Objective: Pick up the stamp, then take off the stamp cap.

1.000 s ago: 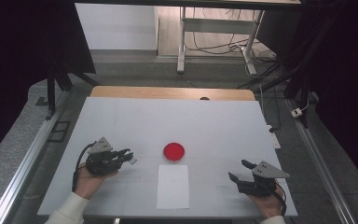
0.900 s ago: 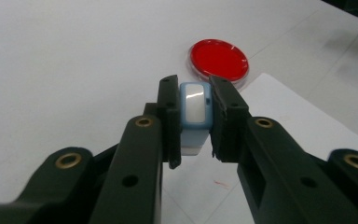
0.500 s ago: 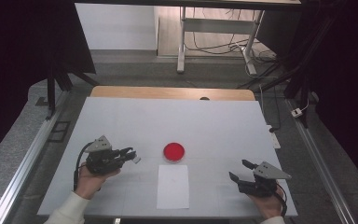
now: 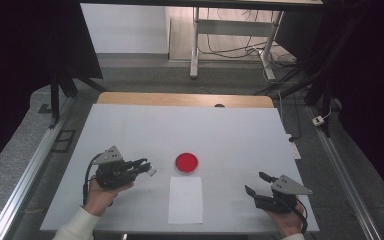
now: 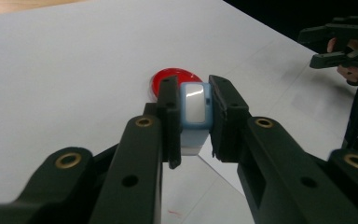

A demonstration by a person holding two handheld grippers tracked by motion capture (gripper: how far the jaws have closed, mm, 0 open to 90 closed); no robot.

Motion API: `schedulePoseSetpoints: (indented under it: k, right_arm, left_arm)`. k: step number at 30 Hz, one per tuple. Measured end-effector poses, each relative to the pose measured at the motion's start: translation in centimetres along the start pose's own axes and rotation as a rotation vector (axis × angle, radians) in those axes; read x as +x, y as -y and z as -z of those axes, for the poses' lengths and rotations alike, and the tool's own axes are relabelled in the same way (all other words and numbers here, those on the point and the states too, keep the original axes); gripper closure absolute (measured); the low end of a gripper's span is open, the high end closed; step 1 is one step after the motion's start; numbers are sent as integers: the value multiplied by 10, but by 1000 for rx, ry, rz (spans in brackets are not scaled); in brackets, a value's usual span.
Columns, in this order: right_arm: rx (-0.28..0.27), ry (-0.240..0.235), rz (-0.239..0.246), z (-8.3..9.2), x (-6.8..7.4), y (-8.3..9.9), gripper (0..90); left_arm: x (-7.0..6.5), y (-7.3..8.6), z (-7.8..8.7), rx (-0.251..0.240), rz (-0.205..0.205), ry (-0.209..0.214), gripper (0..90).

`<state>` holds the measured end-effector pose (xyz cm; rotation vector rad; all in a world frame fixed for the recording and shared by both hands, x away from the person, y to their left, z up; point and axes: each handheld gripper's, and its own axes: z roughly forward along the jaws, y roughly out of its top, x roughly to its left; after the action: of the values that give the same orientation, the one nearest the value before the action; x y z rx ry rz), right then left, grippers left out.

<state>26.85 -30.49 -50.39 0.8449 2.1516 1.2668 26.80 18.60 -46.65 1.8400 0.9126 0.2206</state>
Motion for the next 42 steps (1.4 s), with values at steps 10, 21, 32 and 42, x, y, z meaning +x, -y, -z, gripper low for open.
schedulePoseSetpoints:
  k: [10, 21, 32, 42]
  right_arm:
    - [8, -2, 11, -1, 2, 0, 281]
    - [14, -9, 21, -4, 5, -2, 282]
    - [16, -13, 32, -5, 9, -4, 282]
    - [13, -7, 23, -3, 10, -4, 283]
  left_arm:
    - [-7, -7, -7, -10, -3, 37, 755]
    - [-13, -9, -14, -3, -8, 56, 755]
    - [-21, -13, -21, -1, -19, 74, 755]
    - [-29, -18, -29, 8, -31, 92, 755]
